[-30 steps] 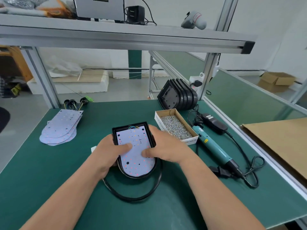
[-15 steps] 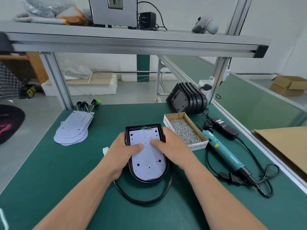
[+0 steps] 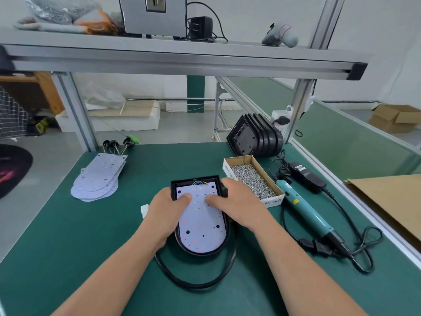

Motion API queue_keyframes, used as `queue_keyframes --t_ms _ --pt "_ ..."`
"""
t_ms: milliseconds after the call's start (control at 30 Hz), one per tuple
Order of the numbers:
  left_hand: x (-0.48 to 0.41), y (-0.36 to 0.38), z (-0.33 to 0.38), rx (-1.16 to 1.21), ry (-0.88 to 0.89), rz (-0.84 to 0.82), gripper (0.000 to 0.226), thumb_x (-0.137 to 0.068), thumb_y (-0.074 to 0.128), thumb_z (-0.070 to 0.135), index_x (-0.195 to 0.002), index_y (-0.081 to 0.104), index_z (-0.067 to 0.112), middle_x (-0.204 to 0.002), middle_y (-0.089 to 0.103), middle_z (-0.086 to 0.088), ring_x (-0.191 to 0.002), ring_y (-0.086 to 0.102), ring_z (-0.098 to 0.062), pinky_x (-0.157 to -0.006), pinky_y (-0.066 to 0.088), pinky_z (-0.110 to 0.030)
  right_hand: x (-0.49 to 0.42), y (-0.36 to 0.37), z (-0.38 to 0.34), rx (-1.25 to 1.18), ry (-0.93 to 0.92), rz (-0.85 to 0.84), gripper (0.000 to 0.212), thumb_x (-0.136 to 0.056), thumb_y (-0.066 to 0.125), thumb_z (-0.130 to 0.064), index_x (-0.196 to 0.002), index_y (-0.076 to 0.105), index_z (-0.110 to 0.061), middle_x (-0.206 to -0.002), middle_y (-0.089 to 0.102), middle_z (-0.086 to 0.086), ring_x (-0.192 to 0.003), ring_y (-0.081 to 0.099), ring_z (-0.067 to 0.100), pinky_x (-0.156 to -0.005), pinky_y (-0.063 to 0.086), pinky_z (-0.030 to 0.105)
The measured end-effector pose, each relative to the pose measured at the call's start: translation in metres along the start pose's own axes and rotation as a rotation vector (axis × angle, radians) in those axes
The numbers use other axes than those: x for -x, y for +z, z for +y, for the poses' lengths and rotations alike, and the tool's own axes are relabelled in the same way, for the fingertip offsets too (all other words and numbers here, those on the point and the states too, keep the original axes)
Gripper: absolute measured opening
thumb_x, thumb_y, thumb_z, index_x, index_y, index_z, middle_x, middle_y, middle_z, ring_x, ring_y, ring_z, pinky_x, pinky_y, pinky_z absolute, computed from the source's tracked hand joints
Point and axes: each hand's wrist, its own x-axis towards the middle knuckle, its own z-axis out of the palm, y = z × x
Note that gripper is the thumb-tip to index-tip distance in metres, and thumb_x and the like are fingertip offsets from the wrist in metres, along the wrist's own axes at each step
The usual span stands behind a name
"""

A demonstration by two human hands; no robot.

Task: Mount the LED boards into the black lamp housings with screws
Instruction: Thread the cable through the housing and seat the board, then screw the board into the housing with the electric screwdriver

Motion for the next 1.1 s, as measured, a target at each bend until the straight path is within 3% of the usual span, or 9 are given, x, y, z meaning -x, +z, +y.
queue_keyframes --t_ms 100,200,333,433,567,733,833,1000,1100 --pt "-0.001 0.000 0.000 -0.202 0.068 0.063 0.023 -0.093 0.064 0.035 -0.101 0.068 0.013 -0.101 0.074 -0.015 -0.089 0.070 -0.035 -0.079 0.060 -0.047 0.007 -0.020 -0.006 0.022 -0.022 0.112 0.044 -0.095 0.068 -0.050 -0.118 0.067 -0.012 -0.099 0.074 0.007 -0.093 0.067 0.027 -0.092 0.055 0.042" --pt "-0.004 -0.001 0.000 -0.370 0.106 0.142 0.013 -0.095 0.065 0.032 -0.092 0.056 0.024 -0.099 0.063 -0.006 -0.080 0.059 -0.018 -0.062 0.041 -0.032 0.015 -0.058 -0.007 0.002 -0.039 0.227 0.022 -0.094 0.068 -0.047 -0.110 0.072 -0.032 -0.093 0.074 -0.017 -0.089 0.070 0.007 -0.092 0.056 0.039" --pt "-0.005 0.004 -0.001 -0.442 0.110 0.152 0.017 -0.094 0.064 0.038 -0.104 0.054 0.027 -0.114 0.063 -0.003 -0.093 0.061 -0.022 -0.076 0.050 -0.039 0.032 -0.109 0.023 0.320 -0.007 0.300 0.033 -0.092 0.059 -0.058 -0.116 0.070 -0.038 -0.102 0.068 -0.020 -0.092 0.064 0.000 -0.087 0.054 0.038" --pt "-0.006 0.003 -0.003 -0.546 0.064 0.137 0.073 -0.096 0.063 0.042 -0.159 0.034 0.021 -0.152 0.045 -0.004 -0.134 0.050 -0.025 -0.094 0.042 -0.037 0.045 -0.133 0.062 0.497 0.151 0.278 0.054 -0.094 0.058 -0.060 -0.135 0.064 -0.026 -0.120 0.062 -0.004 -0.106 0.063 0.019 -0.096 0.053 0.042" --pt "-0.008 -0.001 -0.004 -0.458 0.056 0.140 0.088 -0.090 0.069 0.048 -0.164 0.027 0.023 -0.153 0.043 -0.003 -0.133 0.048 -0.022 -0.096 0.038 -0.037 0.059 -0.135 0.103 0.559 0.301 0.145 0.077 -0.091 0.054 -0.074 -0.150 0.050 -0.025 -0.137 0.054 0.000 -0.121 0.058 0.023 -0.099 0.051 0.044" --pt "-0.007 0.004 -0.007 -0.515 0.082 0.157 0.094 -0.089 0.072 0.056 -0.165 0.028 0.023 -0.158 0.037 -0.004 -0.149 0.031 -0.025 -0.112 0.037 -0.043 0.059 -0.128 0.114 0.526 0.308 0.094 0.052 -0.091 0.062 -0.071 -0.123 0.059 -0.030 -0.103 0.062 -0.010 -0.092 0.062 0.014 -0.075 0.049 0.037" --pt "-0.008 0.003 -0.009 -0.532 0.089 0.166 0.092 -0.089 0.071 0.057 -0.164 0.029 0.023 -0.161 0.034 -0.003 -0.153 0.023 -0.025 -0.118 0.032 -0.045 0.059 -0.130 0.112 0.522 0.294 0.067 0.037 -0.088 0.072 -0.060 -0.105 0.054 -0.033 -0.097 0.065 -0.006 -0.086 0.063 0.015 -0.070 0.047 0.037" --pt "-0.003 0.003 -0.001 -0.512 0.154 0.188 0.081 -0.095 0.069 0.051 -0.163 0.035 0.022 -0.161 0.035 -0.002 -0.152 0.023 -0.024 -0.119 0.029 -0.042 0.064 -0.140 0.125 0.130 0.255 0.189 0.041 -0.079 0.066 -0.056 -0.086 0.070 -0.016 -0.068 0.066 -0.005 -0.057 0.055 0.014 -0.060 0.042 0.035" --pt "0.004 0.005 0.014 -0.537 0.371 0.287 0.062 -0.099 0.068 0.038 -0.154 0.049 0.018 -0.151 0.046 -0.001 -0.143 0.032 -0.022 -0.115 0.027 -0.032 0.066 -0.148 0.128 -0.488 0.249 0.347 0.040 -0.084 0.066 -0.043 -0.111 0.076 -0.014 -0.094 0.081 0.004 -0.067 0.067 0.015 -0.060 0.056 0.032"
